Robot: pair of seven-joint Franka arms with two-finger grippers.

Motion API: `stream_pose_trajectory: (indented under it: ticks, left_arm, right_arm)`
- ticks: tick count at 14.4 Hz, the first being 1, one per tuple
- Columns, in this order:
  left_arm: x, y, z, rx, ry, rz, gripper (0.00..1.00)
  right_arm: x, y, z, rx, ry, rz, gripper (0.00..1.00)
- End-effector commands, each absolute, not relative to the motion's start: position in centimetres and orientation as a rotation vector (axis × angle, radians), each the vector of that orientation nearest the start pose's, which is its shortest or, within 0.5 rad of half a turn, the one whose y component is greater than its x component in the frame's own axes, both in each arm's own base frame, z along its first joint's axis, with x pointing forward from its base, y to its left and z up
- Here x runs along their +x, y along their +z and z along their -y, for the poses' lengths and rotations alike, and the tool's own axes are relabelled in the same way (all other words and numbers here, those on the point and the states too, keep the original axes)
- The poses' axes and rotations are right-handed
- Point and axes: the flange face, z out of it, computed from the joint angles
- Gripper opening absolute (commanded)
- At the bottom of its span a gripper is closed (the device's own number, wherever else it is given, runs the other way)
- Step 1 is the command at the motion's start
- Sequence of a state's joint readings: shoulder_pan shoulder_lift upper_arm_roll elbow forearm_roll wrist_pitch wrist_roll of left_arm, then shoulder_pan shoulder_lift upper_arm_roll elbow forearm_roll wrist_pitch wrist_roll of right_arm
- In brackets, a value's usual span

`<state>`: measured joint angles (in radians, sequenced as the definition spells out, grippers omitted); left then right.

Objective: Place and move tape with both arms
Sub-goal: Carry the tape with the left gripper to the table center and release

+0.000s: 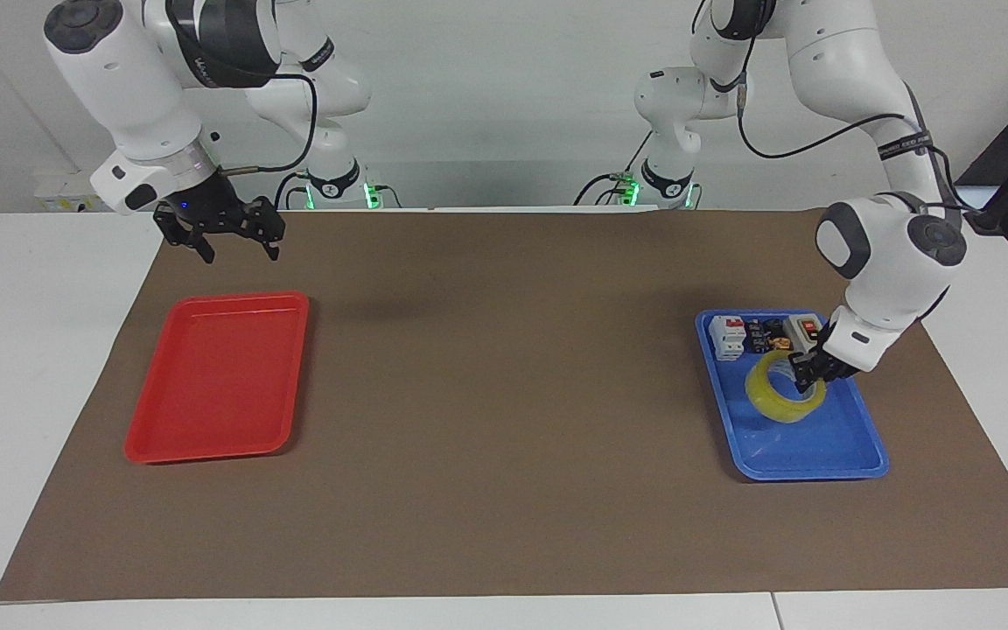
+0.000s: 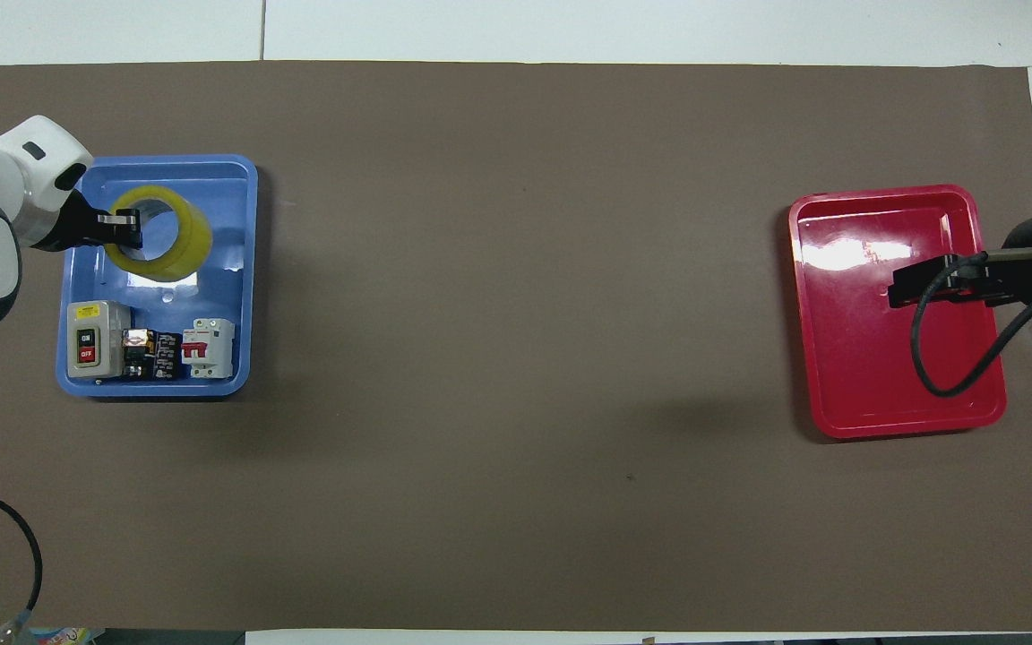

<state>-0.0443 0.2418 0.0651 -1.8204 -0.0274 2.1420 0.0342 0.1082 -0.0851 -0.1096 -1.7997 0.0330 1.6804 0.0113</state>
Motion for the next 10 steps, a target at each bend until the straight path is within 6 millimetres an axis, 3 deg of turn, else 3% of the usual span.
stream_pose_trajectory:
  ticks: [1, 4, 6, 10]
  left_arm:
    - [61.0, 43.7, 5.5, -3.161, -0.095, 0.060, 0.00]
    - [59.4, 42.7, 14.1, -3.174, -0.130, 0.155, 0.00]
    - [57.5, 41.1, 20.9, -3.187, -0.164, 0.179, 0.00]
    - [52.6, 38.8, 31.7, -3.174, -0.153, 0.194, 0.00]
  right_arm:
    - [52.5, 57.2, 0.4, -3.081, 0.034, -0.049, 1.00]
    - [52.7, 57.2, 2.8, -3.079, 0.018, -0.116, 1.00]
    - [52.6, 57.3, 4.1, -3.078, 0.014, -0.149, 1.00]
    - [52.4, 57.0, 7.3, -3.079, 0.010, -0.121, 1.00]
